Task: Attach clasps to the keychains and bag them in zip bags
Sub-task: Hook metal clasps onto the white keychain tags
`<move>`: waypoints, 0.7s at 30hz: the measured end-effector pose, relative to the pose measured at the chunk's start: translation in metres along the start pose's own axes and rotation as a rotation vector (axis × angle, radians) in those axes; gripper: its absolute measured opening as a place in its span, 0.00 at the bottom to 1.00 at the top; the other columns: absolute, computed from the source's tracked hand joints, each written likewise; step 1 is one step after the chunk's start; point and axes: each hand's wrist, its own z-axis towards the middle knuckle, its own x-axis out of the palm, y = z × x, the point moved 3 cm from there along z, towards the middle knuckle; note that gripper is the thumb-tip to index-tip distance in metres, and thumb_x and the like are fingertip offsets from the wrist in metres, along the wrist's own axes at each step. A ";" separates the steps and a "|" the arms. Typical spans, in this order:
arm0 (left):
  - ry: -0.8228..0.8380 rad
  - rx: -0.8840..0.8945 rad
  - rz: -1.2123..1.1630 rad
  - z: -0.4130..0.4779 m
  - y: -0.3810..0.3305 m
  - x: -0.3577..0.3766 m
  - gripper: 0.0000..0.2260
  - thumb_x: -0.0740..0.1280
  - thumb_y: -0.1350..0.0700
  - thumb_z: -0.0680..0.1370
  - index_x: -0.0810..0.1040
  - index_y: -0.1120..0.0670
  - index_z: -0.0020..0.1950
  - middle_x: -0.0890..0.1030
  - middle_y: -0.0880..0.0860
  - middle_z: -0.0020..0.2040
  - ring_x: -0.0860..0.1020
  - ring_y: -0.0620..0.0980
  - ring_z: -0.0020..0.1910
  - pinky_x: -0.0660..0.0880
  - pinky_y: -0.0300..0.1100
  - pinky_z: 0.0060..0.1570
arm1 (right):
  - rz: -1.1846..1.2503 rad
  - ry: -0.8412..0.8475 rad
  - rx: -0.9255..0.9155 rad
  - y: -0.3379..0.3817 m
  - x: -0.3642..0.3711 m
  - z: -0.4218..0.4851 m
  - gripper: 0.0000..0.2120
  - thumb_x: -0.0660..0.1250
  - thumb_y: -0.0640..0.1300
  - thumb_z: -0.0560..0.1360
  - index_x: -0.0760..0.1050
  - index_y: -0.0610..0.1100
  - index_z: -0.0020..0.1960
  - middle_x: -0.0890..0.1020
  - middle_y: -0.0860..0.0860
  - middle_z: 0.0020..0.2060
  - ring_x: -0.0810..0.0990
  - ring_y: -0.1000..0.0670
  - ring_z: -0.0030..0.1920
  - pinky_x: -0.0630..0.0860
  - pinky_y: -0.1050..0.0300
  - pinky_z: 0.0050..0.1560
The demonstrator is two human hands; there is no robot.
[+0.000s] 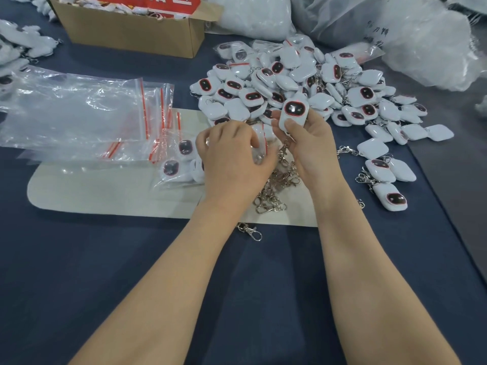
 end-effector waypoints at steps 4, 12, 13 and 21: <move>0.054 -0.032 0.050 -0.001 0.003 0.003 0.08 0.67 0.48 0.73 0.73 0.50 0.38 0.77 0.47 0.55 0.69 0.49 0.60 0.53 0.44 0.62 | -0.272 -0.124 -0.044 -0.002 -0.001 -0.001 0.05 0.62 0.41 0.80 0.72 0.43 0.55 0.80 0.42 0.47 0.79 0.49 0.49 0.77 0.46 0.59; 0.002 -0.162 -0.208 0.001 0.005 -0.002 0.09 0.64 0.55 0.76 0.71 0.57 0.38 0.78 0.52 0.44 0.75 0.51 0.41 0.73 0.51 0.43 | -0.312 -0.235 -0.030 0.002 0.006 -0.009 0.12 0.69 0.42 0.76 0.68 0.45 0.55 0.80 0.47 0.38 0.80 0.54 0.33 0.82 0.51 0.44; -0.020 -0.184 -0.244 0.001 0.005 -0.003 0.09 0.64 0.54 0.77 0.73 0.58 0.40 0.79 0.52 0.44 0.76 0.52 0.40 0.73 0.51 0.42 | -0.258 -0.209 0.014 0.001 0.010 -0.011 0.15 0.71 0.42 0.75 0.66 0.44 0.55 0.81 0.47 0.36 0.82 0.53 0.31 0.82 0.52 0.42; -0.119 -0.167 -0.403 0.002 0.002 -0.010 0.05 0.62 0.55 0.79 0.73 0.55 0.46 0.79 0.47 0.54 0.77 0.47 0.53 0.73 0.44 0.54 | -0.609 0.130 -0.014 0.001 0.027 -0.018 0.07 0.69 0.47 0.75 0.80 0.46 0.41 0.80 0.49 0.29 0.74 0.55 0.32 0.69 0.58 0.36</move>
